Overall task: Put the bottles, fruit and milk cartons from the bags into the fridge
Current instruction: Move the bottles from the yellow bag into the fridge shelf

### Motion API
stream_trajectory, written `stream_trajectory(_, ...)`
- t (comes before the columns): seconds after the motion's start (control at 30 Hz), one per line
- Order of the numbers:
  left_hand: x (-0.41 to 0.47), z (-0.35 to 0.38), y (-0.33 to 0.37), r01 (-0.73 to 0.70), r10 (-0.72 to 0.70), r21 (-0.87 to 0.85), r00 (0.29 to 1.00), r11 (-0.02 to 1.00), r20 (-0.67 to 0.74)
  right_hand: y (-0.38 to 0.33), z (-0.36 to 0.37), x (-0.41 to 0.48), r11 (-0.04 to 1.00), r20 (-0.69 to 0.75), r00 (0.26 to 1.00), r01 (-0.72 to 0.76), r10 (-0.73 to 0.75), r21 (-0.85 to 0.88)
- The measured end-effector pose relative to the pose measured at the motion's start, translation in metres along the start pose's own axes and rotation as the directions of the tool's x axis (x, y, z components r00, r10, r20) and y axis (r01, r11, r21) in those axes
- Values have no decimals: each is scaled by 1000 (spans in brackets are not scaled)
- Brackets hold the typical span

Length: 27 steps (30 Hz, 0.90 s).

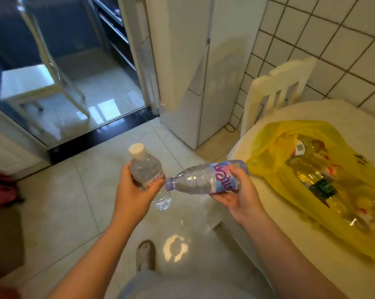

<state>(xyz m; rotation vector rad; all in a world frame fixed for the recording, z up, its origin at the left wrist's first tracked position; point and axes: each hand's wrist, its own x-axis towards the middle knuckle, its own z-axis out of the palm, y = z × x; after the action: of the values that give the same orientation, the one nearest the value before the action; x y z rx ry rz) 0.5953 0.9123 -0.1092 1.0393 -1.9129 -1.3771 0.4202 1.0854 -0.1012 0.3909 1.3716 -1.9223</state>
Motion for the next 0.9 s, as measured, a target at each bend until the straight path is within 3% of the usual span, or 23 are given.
stream_trajectory(0.2, 60, -118, -54, 55, -60, -33, 982, 998, -179, 71, 131, 10, 982, 39, 981, -187, 189, -37)
stream_trajectory(0.5, 160, -300, -96, 68, -69, -16, 986, 998, -149, 157, 325, 18, 935, 153, 931, -347, 333, 76)
stream_trajectory(0.73, 227, -357, -106, 32, -40, -63, 991, 997, -126, 187, 410, 33, 882, 372, 839, -461, 397, 100)
stream_trajectory(0.9, 281, -371, -100, -4, -8, -104, 994, 995, -113, 187, 464, 69, 918, 554, 750, -390, 361, -70)
